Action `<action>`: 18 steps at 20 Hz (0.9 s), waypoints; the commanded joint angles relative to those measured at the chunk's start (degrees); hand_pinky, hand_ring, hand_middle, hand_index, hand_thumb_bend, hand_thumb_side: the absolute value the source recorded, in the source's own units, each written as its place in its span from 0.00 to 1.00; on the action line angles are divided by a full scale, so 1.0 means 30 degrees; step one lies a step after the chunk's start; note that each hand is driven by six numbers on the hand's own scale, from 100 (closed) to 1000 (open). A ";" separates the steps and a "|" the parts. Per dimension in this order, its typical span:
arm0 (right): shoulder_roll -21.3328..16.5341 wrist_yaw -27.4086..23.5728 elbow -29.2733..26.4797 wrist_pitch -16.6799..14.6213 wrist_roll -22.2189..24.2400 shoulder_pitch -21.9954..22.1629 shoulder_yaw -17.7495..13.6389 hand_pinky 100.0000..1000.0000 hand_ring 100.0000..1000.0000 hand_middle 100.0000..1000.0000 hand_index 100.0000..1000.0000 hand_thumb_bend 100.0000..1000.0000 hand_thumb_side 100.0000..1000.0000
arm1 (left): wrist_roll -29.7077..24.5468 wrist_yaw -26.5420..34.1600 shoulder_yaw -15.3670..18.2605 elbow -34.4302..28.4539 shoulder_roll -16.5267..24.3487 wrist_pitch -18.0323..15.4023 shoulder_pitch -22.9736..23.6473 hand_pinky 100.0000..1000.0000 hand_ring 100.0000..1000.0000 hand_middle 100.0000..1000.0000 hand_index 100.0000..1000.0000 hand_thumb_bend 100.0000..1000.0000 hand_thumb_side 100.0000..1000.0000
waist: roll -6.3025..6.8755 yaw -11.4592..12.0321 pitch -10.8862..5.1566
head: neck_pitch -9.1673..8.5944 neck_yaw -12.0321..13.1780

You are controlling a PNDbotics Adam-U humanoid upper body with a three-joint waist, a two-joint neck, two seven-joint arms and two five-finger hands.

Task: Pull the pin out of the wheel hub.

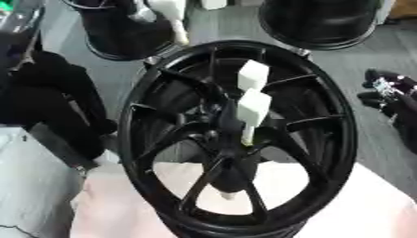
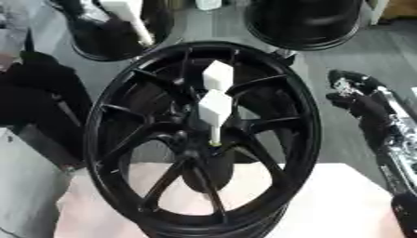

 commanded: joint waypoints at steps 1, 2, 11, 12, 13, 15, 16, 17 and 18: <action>-0.0592 -0.0039 -0.0307 -0.0088 -0.0162 -0.0229 -0.0321 0.79 0.62 0.60 0.75 0.24 0.31 | 0.0870 0.0454 0.1719 -0.0782 0.3023 0.0854 0.1569 0.77 0.62 0.47 0.33 0.43 0.00 | -0.0118 0.0107 -0.0436 | -0.0159 -0.0259; -0.0597 -0.0052 -0.0330 -0.0105 -0.0207 -0.0253 -0.0365 0.79 0.62 0.60 0.75 0.23 0.30 | 0.1353 0.0693 0.2256 -0.0865 0.3722 0.1128 0.2654 0.77 0.62 0.47 0.34 0.41 0.00 | -0.0155 0.0158 -0.0413 | -0.0196 -0.0310; -0.0550 -0.0142 -0.0422 -0.0132 -0.0366 -0.0351 -0.0498 0.79 0.62 0.60 0.75 0.23 0.30 | 0.4700 0.4256 0.5418 -0.0089 0.6018 0.2012 0.9709 0.84 0.77 0.71 0.80 0.74 0.57 | -0.0460 0.0296 -0.0268 | -0.0450 -0.0485; -0.0554 -0.0146 -0.0418 -0.0134 -0.0384 -0.0342 -0.0514 0.79 0.62 0.60 0.75 0.23 0.30 | 0.4939 0.4398 0.5638 0.0101 0.6084 0.1941 1.0133 0.85 0.78 0.73 0.82 0.79 0.59 | -0.0471 0.0307 -0.0266 | -0.0459 -0.0491; -0.0543 -0.0153 -0.0416 -0.0136 -0.0401 -0.0339 -0.0528 0.79 0.62 0.60 0.75 0.23 0.30 | 0.5178 0.4422 0.5874 0.0328 0.6103 0.1814 1.0435 0.85 0.80 0.74 0.83 0.82 0.61 | -0.0485 0.0322 -0.0274 | -0.0471 -0.0504; -0.0488 -0.0179 -0.0422 -0.0139 -0.0417 -0.0355 -0.0541 0.79 0.62 0.60 0.75 0.24 0.30 | 0.5820 0.4319 0.6401 0.0755 0.5994 0.1517 1.0752 0.86 0.81 0.75 0.83 0.82 0.62 | -0.0526 0.0344 -0.0303 | -0.0475 -0.0516; -0.0468 -0.0189 -0.0430 -0.0140 -0.0420 -0.0365 -0.0543 0.79 0.62 0.60 0.75 0.24 0.30 | 0.6171 0.4309 0.6601 0.0908 0.5942 0.1393 1.0856 0.86 0.81 0.75 0.82 0.81 0.63 | -0.0546 0.0347 -0.0315 | -0.0474 -0.0521; -0.0462 -0.0196 -0.0436 -0.0141 -0.0429 -0.0365 -0.0550 0.79 0.62 0.60 0.75 0.24 0.30 | 0.6539 0.4361 0.6763 0.0984 0.5887 0.1302 1.0913 0.85 0.80 0.75 0.80 0.77 0.63 | -0.0567 0.0354 -0.0327 | -0.0475 -0.0520; -0.0464 -0.0202 -0.0435 -0.0141 -0.0446 -0.0352 -0.0562 0.79 0.62 0.60 0.75 0.24 0.30 | 0.7123 0.4596 0.6987 0.0882 0.5755 0.1196 1.0898 0.84 0.80 0.74 0.79 0.72 0.61 | -0.0596 0.0369 -0.0340 | -0.0475 -0.0521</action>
